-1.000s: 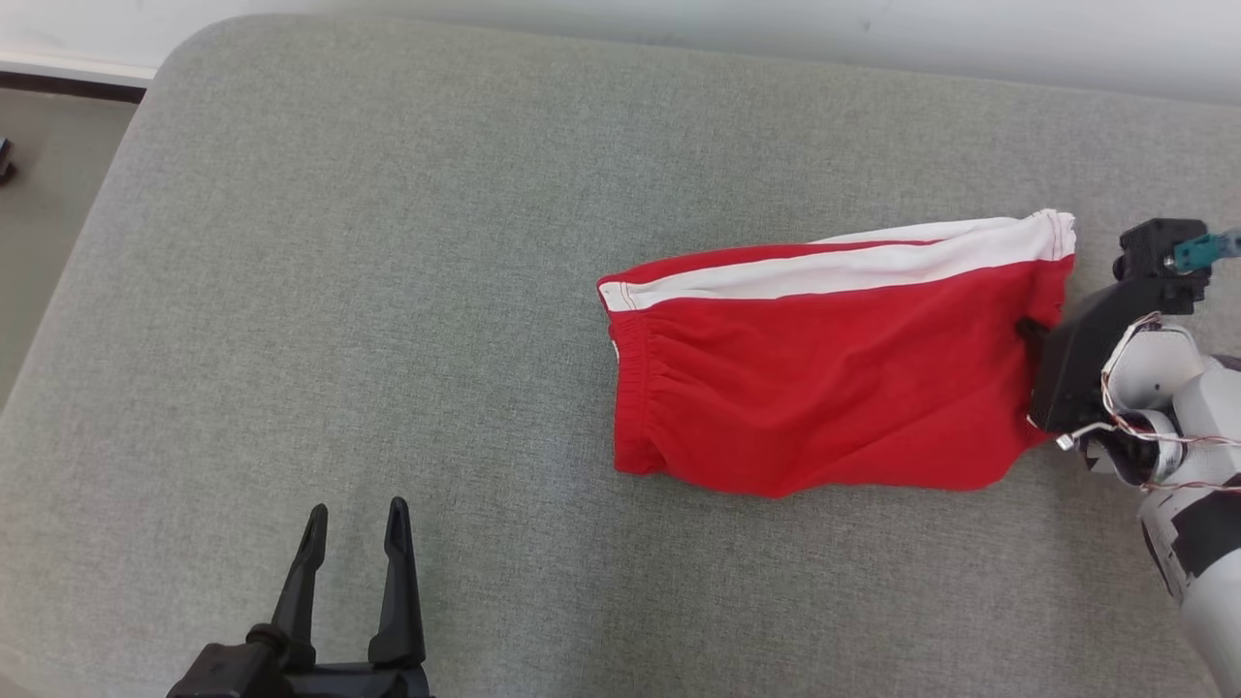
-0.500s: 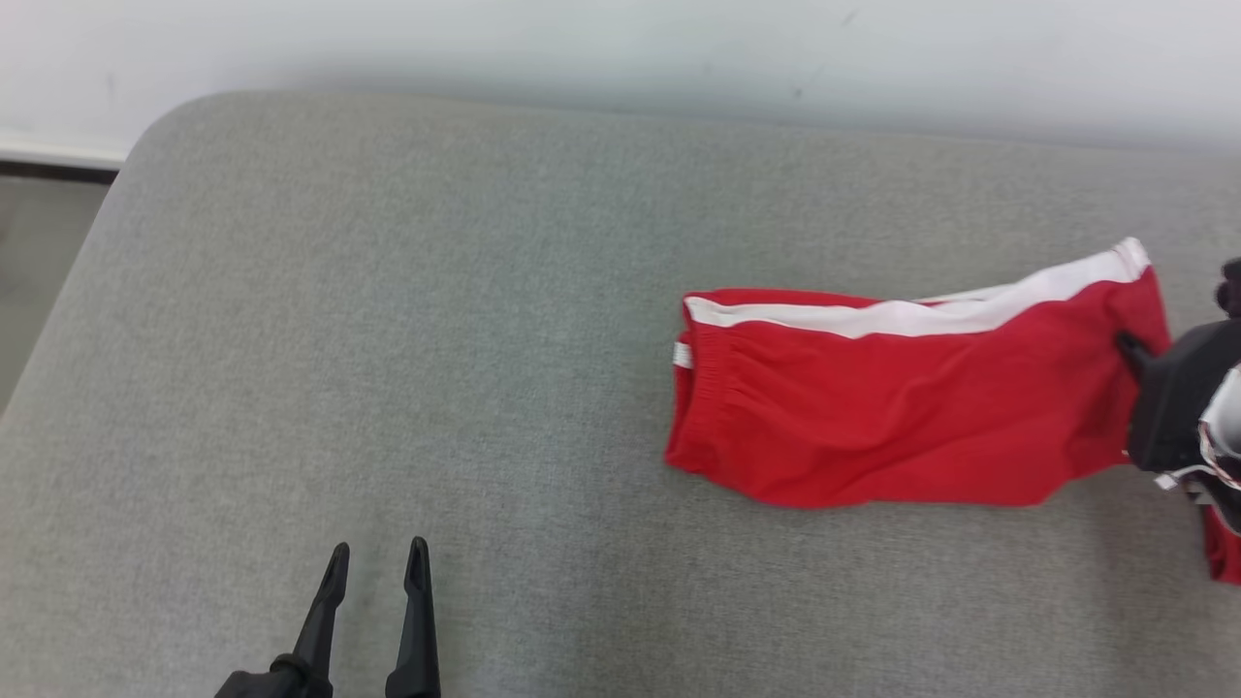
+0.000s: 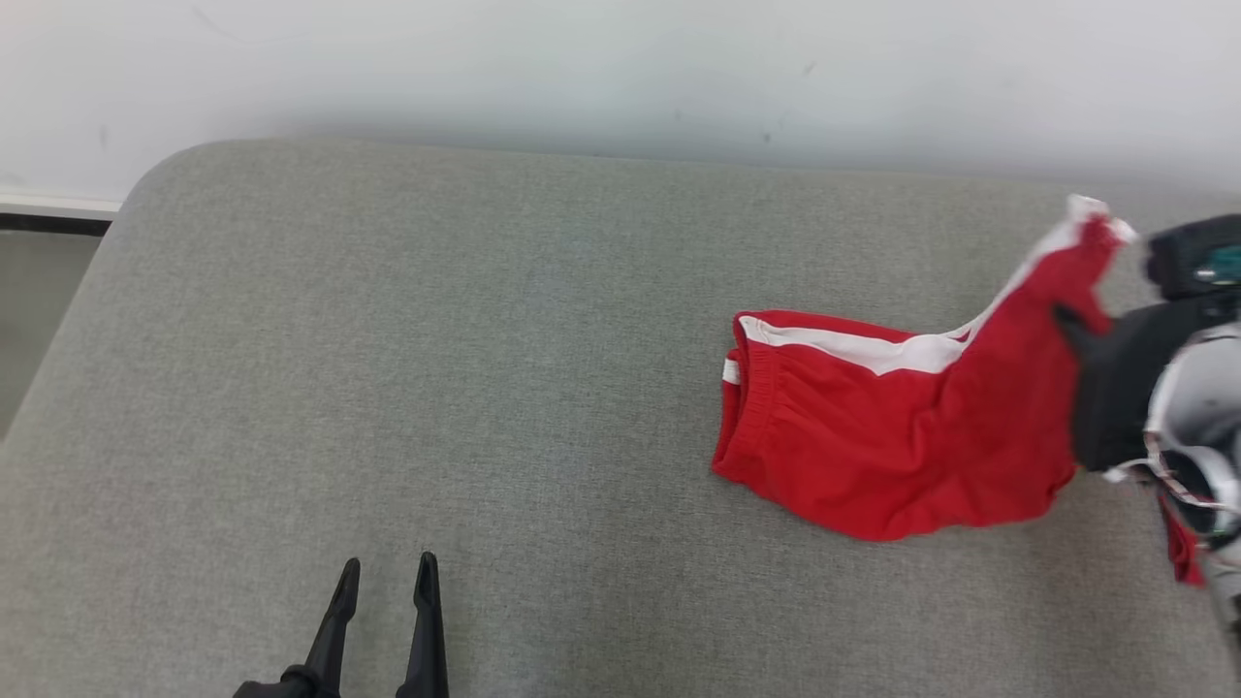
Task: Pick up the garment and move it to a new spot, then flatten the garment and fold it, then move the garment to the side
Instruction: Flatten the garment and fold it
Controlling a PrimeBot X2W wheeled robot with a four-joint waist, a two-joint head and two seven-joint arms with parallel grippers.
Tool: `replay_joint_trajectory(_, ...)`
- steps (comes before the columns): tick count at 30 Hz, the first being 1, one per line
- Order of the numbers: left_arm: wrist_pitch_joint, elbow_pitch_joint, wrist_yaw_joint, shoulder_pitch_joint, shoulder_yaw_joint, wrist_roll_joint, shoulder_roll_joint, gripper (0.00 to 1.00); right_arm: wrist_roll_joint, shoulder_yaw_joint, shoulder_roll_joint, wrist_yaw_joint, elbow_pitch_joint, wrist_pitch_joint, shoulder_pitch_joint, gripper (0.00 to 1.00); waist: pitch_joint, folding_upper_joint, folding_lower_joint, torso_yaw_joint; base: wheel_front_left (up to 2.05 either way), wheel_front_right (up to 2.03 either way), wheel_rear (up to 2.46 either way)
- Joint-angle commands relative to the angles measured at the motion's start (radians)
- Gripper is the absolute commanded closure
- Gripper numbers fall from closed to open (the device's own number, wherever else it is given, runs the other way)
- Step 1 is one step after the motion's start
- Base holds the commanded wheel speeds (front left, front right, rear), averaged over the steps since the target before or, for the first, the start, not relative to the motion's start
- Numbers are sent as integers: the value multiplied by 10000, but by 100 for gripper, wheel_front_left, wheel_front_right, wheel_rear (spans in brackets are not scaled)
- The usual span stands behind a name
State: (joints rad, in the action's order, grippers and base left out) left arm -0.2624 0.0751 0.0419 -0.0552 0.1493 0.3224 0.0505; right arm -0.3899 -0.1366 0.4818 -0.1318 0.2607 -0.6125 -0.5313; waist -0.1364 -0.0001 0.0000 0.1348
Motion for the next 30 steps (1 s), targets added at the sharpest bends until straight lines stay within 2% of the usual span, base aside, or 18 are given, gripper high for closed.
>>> replay_joint_trajectory(1, -26, 21, -27, 40, 30, 123, -5, 0, 59, -260, -219, 27, -270, -257, -75, 100, -18, 1, 0, 113, 0, 0, 0)
replay_joint_trajectory(5, -26, 21, -49, 144, 107, 219, -5, 0, -37, -1020, -576, 27, -373, -755, -467, 100, -107, 1, 0, 370, 0, 0, 0)
replay_joint_trajectory(11, -26, -26, -123, 300, 235, 410, -5, 0, -169, -1989, -1175, 27, 410, -849, -1046, 100, -296, 1, 0, 830, 0, 0, 0)
replay_joint_trajectory(21, -26, -54, -195, 398, 344, 547, -5, 0, -492, -3167, -1526, 27, 1633, -536, -1576, 100, -421, 1, 0, 1175, 0, 0, 0)
replay_joint_trajectory(22, -26, -67, -212, 387, 346, 558, -5, 0, -620, -3237, -1575, 27, 1655, -453, -1624, 69, -422, 1, 0, 1176, 0, 0, 0)
replay_joint_trajectory(23, -26, -67, -220, 380, 344, 560, -7, 0, -754, -3312, -1605, 27, 1665, -380, -1662, 9, -420, 1, 0, 1166, 0, 0, 0)
replay_joint_trajectory(24, -26, -74, -229, 378, 327, 561, -5, 0, -947, -3389, -1637, 27, 1661, -357, -1653, 0, -404, 1, 0, 1144, 0, 0, 0)
replay_joint_trajectory(27, -26, -100, -249, 299, 241, 517, -7, 0, -1780, -3368, -1827, 27, 1351, -104, -1570, 0, -314, 1, 0, 1010, 0, 0, 0)
replay_joint_trajectory(30, -26, -106, -245, 173, 166, 442, -5, 0, -2158, -2979, -1689, 27, 998, 532, -1509, 0, -216, 1, 0, 814, 0, 0, 0)
